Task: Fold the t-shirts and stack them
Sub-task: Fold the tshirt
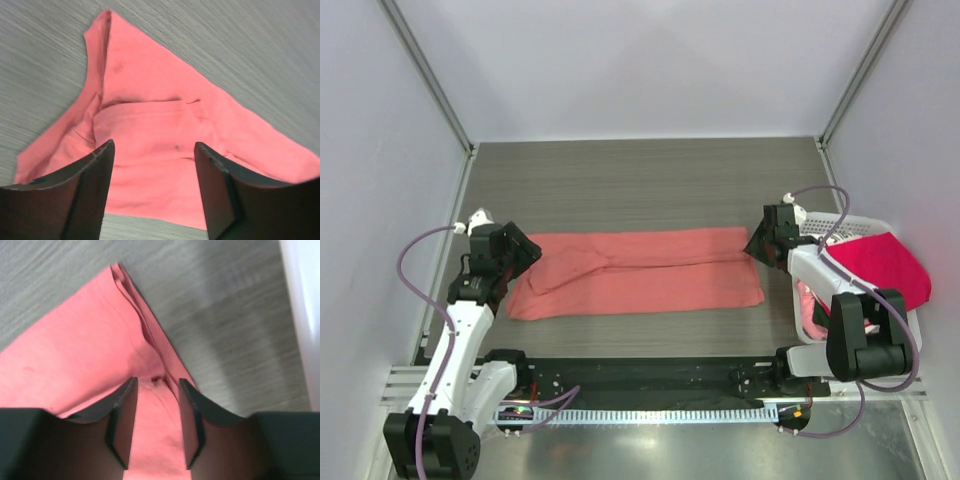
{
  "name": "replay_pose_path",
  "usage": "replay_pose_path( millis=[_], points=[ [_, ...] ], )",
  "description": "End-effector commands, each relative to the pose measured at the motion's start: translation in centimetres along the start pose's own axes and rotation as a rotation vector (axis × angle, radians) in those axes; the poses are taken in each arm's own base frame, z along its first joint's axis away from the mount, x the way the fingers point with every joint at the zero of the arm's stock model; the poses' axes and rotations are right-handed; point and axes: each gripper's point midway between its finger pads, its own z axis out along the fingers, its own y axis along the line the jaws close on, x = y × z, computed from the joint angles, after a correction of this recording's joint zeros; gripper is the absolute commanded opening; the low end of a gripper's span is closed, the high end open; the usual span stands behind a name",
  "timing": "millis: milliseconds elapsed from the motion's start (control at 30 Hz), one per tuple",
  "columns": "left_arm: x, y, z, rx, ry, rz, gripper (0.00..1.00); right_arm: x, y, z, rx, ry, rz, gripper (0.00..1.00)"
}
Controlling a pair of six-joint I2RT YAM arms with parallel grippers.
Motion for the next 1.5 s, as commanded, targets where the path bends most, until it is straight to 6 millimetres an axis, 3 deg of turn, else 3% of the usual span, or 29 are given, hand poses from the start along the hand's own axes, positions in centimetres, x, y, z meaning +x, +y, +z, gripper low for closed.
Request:
replay_pose_path(
  millis=[0, 67, 167, 233, 267, 333, 400, 500, 533, 567, 667, 700, 733, 767, 800, 833, 867, 900, 967, 1000, 1133, 1233, 1367, 1467],
  points=[
    [-0.1, -0.1, -1.3, 0.018, -0.026, -0.047, 0.67, -2.6, 1.0, -1.7, -0.08, -0.153, 0.064, 0.45],
    [-0.6, -0.2, -2.1, 0.033, -0.059, -0.055, 0.75, -2.2, 2.6, -2.5, -0.164, -0.156, 0.017, 0.54],
    [-1.2, -1.1, -2.2, 0.054, -0.049, -0.046, 0.81, -2.1, 6.2, -4.0, -0.255, -0.145, -0.083, 0.54],
    [-1.6, -2.1, -2.0, 0.061, -0.01, -0.038, 0.82, -0.5, 9.9, -5.2, -0.346, -0.111, -0.163, 0.54],
    [-0.9, -1.9, -0.8, 0.029, 0.05, -0.033, 0.82, 1.3, 12.8, -6.2, -0.462, -0.056, -0.21, 0.53],
    [-1.8, -2.5, 0.1, 0.006, 0.068, -0.028, 0.82, 2.7, 16.4, -6.9, -0.584, -0.007, -0.236, 0.52],
    [-1.4, -2.4, 1.7, -0.035, 0.119, -0.023, 0.82, 5.7, 20.0, -8.5, -0.719, 0.076, -0.287, 0.52],
    [-2.3, -3.1, 3.2, -0.06, 0.131, -0.041, 0.81, 7.8, 24.7, -9.4, -0.853, 0.141, -0.322, 0.52],
    [-2.4, -3.3, 3.6, -0.063, 0.135, -0.055, 0.81, 7.8, 27.3, -10.8, -0.934, 0.134, -0.333, 0.51],
    [-3.2, -3.9, 3.8, -0.061, 0.117, -0.065, 0.81, 9.3, 28.2, -9.5, -0.939, 0.182, -0.338, 0.51],
    [-3.7, -4.0, 5.1, -0.095, 0.121, -0.101, 0.81, 10.3, 32.4, -10.7, -1.04, 0.203, -0.356, 0.5],
    [-3.7, -4.0, 5.5, -0.104, 0.123, -0.106, 0.8, 11.8, 33.0, -9.0, -1.023, 0.239, -0.37, 0.5],
    [-3.3, -3.9, 6.2, -0.115, 0.139, -0.11, 0.79, 11.2, 34.9, -9.9, -1.064, 0.225, -0.378, 0.5],
    [-3.4, -4.1, 6.8, -0.111, 0.135, -0.125, 0.79, 12.1, 36.0, -10.3, -1.093, 0.234, -0.398, 0.5],
    [-3.4, -4.3, 7.2, -0.106, 0.138, -0.129, 0.79, 13.5, 36.6, -8.9, -1.087, 0.266, -0.412, 0.5],
    [-3.1, -4.1, 8.1, -0.114, 0.147, -0.135, 0.78, 13.2, 38.3, -10.0, -1.142, 0.263, -0.422, 0.5],
    [-2.9, -4.0, 8.5, -0.124, 0.154, -0.143, 0.78, 14.2, 39.1, -10.0, -1.158, 0.283, -0.435, 0.5],
    [-2.8, -3.9, 8.9, -0.137, 0.158, -0.172, 0.77, 15.5, 39.5, -8.6, -1.149, 0.316, -0.442, 0.5],
    [-1.8, -3.3, 10.1, -0.176, 0.19, -0.196, 0.76, 16.1, 41.5, -8.8, -1.191, 0.333, -0.445, 0.5],
    [-1.4, -3.2, 10.6, -0.188, 0.201, -0.227, 0.76, 17.0, 42.1, -7.9, -1.195, 0.365, -0.44, 0.5],
    [0.7, -2.5, 12.8, -0.227, 0.267, -0.266, 0.73, 18.6, 43.3, -6.4, -1.204, 0.4, -0.437, 0.5],
    [2.1, -1.3, 14.2, -0.281, 0.292, -0.265, 0.73, 19.7, 43.5, -5.6, -1.193, 0.424, -0.444, 0.5],
    [2.3, 0.6, 15.0, -0.396, 0.301, -0.227, 0.71, 21.7, 42.8, -4.2, -1.174, 0.481, -0.454, 0.5],
    [2.9, 1.5, 15.4, -0.453, 0.34, -0.193, 0.69, 23.3, 42.3, -5.2, -1.225, 0.554, -0.472, 0.5]
  ],
)
